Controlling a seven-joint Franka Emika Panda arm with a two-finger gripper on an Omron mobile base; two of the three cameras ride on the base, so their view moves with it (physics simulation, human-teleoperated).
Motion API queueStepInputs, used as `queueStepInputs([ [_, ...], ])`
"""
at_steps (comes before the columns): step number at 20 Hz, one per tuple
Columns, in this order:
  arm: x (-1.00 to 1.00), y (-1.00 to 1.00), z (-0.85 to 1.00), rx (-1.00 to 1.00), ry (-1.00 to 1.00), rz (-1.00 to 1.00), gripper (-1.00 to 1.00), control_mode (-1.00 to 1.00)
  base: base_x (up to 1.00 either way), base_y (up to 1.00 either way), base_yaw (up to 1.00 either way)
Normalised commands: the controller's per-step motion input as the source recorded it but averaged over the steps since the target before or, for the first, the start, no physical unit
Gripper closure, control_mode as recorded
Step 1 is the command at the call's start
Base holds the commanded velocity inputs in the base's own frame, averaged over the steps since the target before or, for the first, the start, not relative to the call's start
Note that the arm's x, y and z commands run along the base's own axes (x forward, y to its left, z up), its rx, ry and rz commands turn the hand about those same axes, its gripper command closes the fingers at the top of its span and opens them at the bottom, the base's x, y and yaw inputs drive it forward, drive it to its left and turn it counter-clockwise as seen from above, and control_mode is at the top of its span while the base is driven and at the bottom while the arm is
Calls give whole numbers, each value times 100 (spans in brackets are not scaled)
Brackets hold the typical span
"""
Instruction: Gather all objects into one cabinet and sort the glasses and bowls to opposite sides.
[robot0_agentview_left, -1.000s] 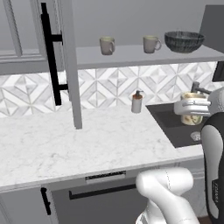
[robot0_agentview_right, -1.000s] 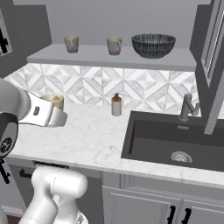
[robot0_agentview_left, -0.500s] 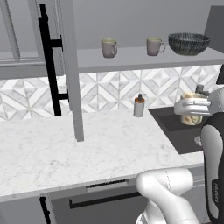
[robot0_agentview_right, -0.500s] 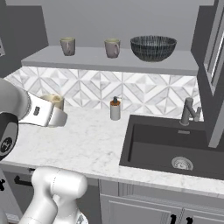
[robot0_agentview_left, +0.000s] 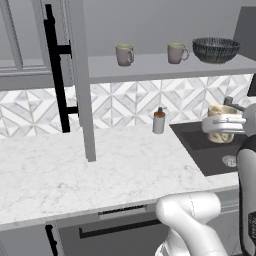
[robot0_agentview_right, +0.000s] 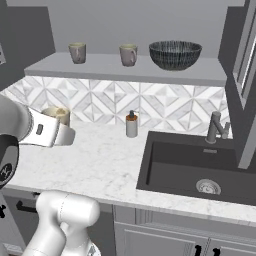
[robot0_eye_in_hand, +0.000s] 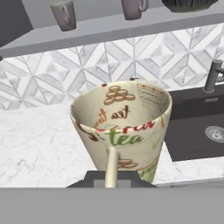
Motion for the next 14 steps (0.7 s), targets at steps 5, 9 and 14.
queueStepInputs([
  [5, -10, 20, 62, 0, -3, 15, 100, -100, 0, 0, 0],
  [9, 14, 10, 88, 0, 0, 3, 100, -100, 0, 0, 0],
  [14, 20, 9, 75, 0, 0, 0, 100, -100, 0, 0, 0],
])
